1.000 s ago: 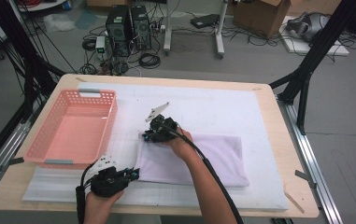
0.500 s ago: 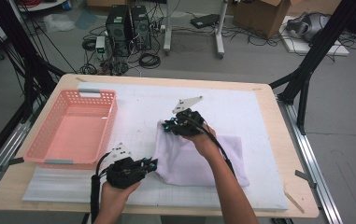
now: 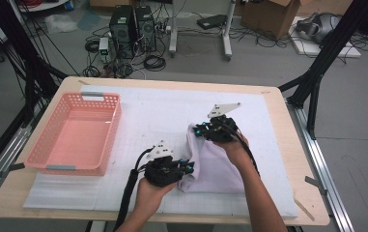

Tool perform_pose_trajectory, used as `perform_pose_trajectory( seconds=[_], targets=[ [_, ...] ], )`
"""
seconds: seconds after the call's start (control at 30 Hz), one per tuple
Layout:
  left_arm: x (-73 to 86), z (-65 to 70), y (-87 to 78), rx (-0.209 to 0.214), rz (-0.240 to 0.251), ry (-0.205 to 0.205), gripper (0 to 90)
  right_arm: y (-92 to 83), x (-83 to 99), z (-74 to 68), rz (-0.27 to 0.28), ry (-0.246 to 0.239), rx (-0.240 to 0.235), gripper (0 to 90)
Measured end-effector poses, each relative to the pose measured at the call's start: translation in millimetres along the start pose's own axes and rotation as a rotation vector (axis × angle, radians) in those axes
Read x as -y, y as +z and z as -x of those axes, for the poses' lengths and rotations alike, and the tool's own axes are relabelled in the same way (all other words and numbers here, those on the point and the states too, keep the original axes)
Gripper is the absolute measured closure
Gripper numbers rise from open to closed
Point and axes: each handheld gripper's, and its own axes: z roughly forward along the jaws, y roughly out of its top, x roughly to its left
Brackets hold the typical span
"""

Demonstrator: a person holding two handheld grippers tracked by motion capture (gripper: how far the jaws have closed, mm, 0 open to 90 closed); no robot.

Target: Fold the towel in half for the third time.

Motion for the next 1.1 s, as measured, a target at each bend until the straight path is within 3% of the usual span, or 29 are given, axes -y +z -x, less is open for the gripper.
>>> perform_pose_trajectory(
  seconds=[0.33,0.4,0.47,0.63,0.83,0.97,1.1],
  targets=[
    [2.3,14.0,49.5,0.027,-0.051,-0.001,80.6,-23.8,31.8,20.1,-0.004,0.039,0.048,82.3],
    [1.9,16.2,55.8,0.028,-0.054,-0.007,76.9,-27.7,38.0,23.4,-0.011,0.045,0.056,82.3],
    [1.0,17.6,57.5,0.034,-0.029,0.005,66.7,-31.5,44.3,27.4,-0.015,0.05,0.063,82.4],
    [-1.5,14.8,42.6,0.018,0.041,0.076,45.5,-43.6,52.1,32.7,-0.007,0.056,0.076,82.4],
    [3.9,-0.7,16.5,-0.02,0.089,0.114,38.9,-53.2,58.6,36.5,-0.02,0.054,0.114,82.2],
    [14.6,-13.1,4.8,-0.054,0.082,0.114,37.9,-58.8,68.2,38.0,-0.039,0.065,0.144,81.1],
    [22.8,-22.5,-2.1,-0.083,0.081,0.11,36.8,-67.2,80.9,36.9,-0.058,0.138,0.244,63.7]
  ],
)
